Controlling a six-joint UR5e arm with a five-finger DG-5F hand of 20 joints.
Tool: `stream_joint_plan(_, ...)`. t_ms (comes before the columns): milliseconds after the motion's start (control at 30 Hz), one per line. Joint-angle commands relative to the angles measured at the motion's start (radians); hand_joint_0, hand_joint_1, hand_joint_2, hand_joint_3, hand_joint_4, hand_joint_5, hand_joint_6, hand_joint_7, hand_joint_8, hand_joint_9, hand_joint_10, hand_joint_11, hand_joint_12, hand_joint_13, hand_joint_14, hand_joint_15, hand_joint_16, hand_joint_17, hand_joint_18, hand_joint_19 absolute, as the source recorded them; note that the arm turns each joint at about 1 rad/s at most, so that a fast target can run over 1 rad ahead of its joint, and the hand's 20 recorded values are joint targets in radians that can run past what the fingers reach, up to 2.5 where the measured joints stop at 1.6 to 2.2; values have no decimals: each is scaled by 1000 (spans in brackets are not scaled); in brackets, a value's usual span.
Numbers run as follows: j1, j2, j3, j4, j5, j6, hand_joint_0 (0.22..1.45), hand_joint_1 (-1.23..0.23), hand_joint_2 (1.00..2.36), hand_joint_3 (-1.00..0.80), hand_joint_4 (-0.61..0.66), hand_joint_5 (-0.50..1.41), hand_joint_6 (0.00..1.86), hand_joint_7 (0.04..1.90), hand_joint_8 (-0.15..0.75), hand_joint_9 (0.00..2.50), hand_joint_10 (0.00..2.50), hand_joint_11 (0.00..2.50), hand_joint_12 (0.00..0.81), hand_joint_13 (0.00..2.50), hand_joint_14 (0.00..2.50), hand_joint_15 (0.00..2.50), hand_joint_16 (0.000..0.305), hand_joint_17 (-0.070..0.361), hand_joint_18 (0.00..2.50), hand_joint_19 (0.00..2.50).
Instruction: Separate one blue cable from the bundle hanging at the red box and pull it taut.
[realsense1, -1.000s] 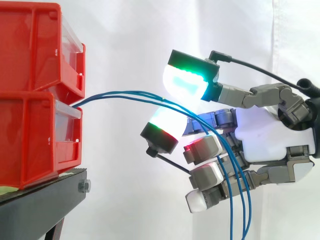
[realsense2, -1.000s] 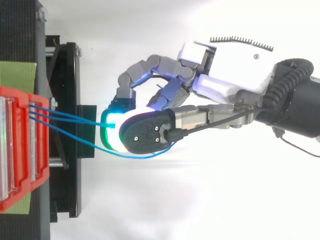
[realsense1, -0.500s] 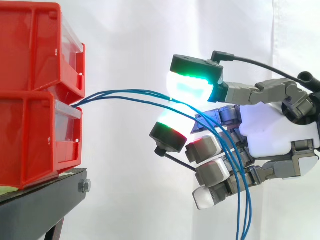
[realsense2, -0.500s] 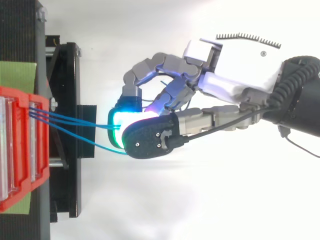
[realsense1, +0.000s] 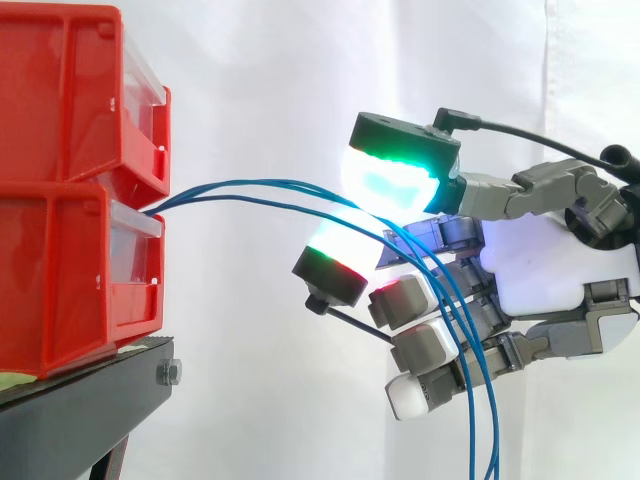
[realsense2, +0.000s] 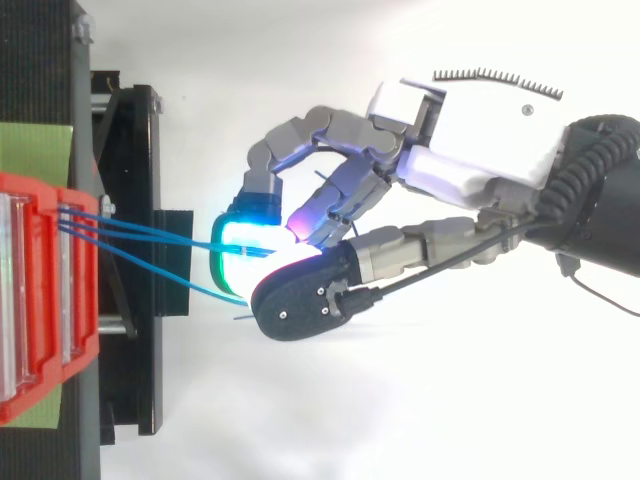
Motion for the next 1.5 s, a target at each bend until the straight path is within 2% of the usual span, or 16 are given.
stream_joint_plan(0,2,-1,-1,1,6,11,581,-609,1000,-500,74,-190,926,949,271,1092,20,1240,351,979,29,1010,48,108,654,649)
stream_joint_plan(100,2,-1,0,-1,5,15,564,-522,1000,-500,79,-191,922,956,273,1089,18,1236,357,981,28,1011,49,111,651,665)
stream_joint_plan(233,2,-1,-1,-1,5,15,560,-498,1000,-500,79,-191,920,952,278,1093,20,1234,358,980,28,1014,50,112,643,667)
stream_joint_plan(333,2,-1,-1,-1,5,15,599,-539,1000,-500,74,-192,919,962,272,1089,19,1242,350,976,28,1010,49,110,636,666)
stream_joint_plan(500,4,-1,0,-1,5,15,633,-683,1014,-329,63,-194,931,1016,270,1078,19,1234,350,979,28,1006,49,110,647,655)
stream_joint_plan(633,2,1,0,-1,6,15,655,-744,1018,-286,24,-201,946,1012,262,1051,18,1226,348,976,28,1005,49,109,649,645)
stream_joint_plan(800,4,-1,0,-1,6,15,702,-794,1010,-385,-11,-211,956,977,250,1021,19,1219,336,959,29,1002,48,109,646,632)
stream_joint_plan(1000,4,-1,-1,-1,8,15,722,-825,1000,-500,12,-213,954,918,247,1011,18,1215,335,959,29,985,48,107,646,623)
stream_joint_plan(1400,5,-1,-1,-1,8,15,724,-821,1000,-500,4,-206,947,917,250,1049,18,1222,332,975,30,998,47,106,669,613)
stream_joint_plan(1467,5,1,0,-1,8,17,653,-782,1000,-500,40,-202,943,933,254,1054,18,1232,335,974,30,999,47,106,663,629)
